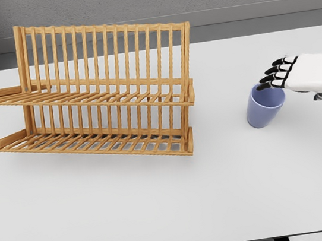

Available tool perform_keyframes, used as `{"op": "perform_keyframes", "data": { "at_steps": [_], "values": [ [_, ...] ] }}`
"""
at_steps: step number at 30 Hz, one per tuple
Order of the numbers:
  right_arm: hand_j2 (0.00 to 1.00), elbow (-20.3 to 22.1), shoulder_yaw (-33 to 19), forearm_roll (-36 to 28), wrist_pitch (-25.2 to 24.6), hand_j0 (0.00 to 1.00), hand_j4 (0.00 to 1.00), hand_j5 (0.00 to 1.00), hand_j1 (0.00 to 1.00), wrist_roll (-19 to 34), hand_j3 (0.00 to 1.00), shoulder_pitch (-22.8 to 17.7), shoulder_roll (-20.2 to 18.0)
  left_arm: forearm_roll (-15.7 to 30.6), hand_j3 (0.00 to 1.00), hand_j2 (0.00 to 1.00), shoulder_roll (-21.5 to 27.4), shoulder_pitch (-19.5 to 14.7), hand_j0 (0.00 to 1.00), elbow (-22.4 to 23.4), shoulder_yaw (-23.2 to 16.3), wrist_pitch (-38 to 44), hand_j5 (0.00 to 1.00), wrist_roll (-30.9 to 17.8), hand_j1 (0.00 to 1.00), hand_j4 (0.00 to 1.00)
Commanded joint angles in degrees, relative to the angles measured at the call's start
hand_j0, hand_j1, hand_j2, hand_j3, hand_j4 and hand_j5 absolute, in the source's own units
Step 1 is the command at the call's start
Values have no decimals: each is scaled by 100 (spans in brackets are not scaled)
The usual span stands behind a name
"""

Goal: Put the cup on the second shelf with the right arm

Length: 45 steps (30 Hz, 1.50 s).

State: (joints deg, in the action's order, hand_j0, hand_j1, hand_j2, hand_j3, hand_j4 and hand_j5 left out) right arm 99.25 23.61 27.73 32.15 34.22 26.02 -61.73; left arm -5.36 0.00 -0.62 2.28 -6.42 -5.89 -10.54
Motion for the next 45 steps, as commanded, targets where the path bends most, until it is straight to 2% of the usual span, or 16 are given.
{"op": "perform_keyframes", "data": {
  "at_steps": [1,4,6,9,11,13,18,37,38,39,40,41,42,45],
  "values": [
    [100,-11,223,-13,-25,100,100,100,100,78,100,0,38,0,100,100,0,0,100,0,0,0,100,-1,100,100],
    [100,-11,223,-13,-165,100,100,100,100,78,100,290,82,0,100,100,0,0,100,0,0,0,100,-1,100,100],
    [100,-11,231,-13,-209,100,100,100,100,78,100,299,90,0,100,100,0,0,100,0,0,0,100,-1,100,100],
    [100,-37,267,-4,-227,100,100,100,100,78,100,299,249,0,100,100,0,0,100,0,0,0,100,-1,100,100],
    [100,-248,267,40,-227,100,100,100,100,78,100,299,556,0,100,100,0,0,100,0,0,0,100,-1,100,100],
    [100,-327,267,40,-227,100,100,100,100,78,100,369,618,0,100,100,0,0,100,0,0,0,100,-1,100,100],
    [100,-529,328,40,-227,100,100,100,100,78,100,387,697,0,100,100,0,0,100,0,0,0,100,-1,100,100],
    [100,-740,653,57,-218,100,100,100,100,78,100,387,943,0,100,100,0,0,100,0,0,0,100,-1,100,100],
    [98,-740,662,57,-227,98,98,98,98,78,98,387,943,0,100,100,0,0,100,0,0,0,100,-1,100,100],
    [83,-740,662,57,-227,83,83,83,83,78,83,387,943,0,100,100,0,0,100,0,0,0,100,-1,100,100],
    [76,-732,662,57,-227,76,76,76,76,78,76,387,943,0,100,100,0,0,100,0,0,0,100,-1,100,100],
    [75,-732,662,57,-227,75,75,75,75,78,75,387,943,0,100,100,0,0,100,0,0,0,100,-1,100,100],
    [70,-732,662,57,-227,70,70,70,70,78,70,387,943,0,100,100,0,0,100,0,0,0,100,-1,100,100],
    [67,-732,662,57,-227,67,67,67,67,78,67,387,934,0,100,100,0,0,100,0,0,0,100,-1,100,100]
  ]
}}
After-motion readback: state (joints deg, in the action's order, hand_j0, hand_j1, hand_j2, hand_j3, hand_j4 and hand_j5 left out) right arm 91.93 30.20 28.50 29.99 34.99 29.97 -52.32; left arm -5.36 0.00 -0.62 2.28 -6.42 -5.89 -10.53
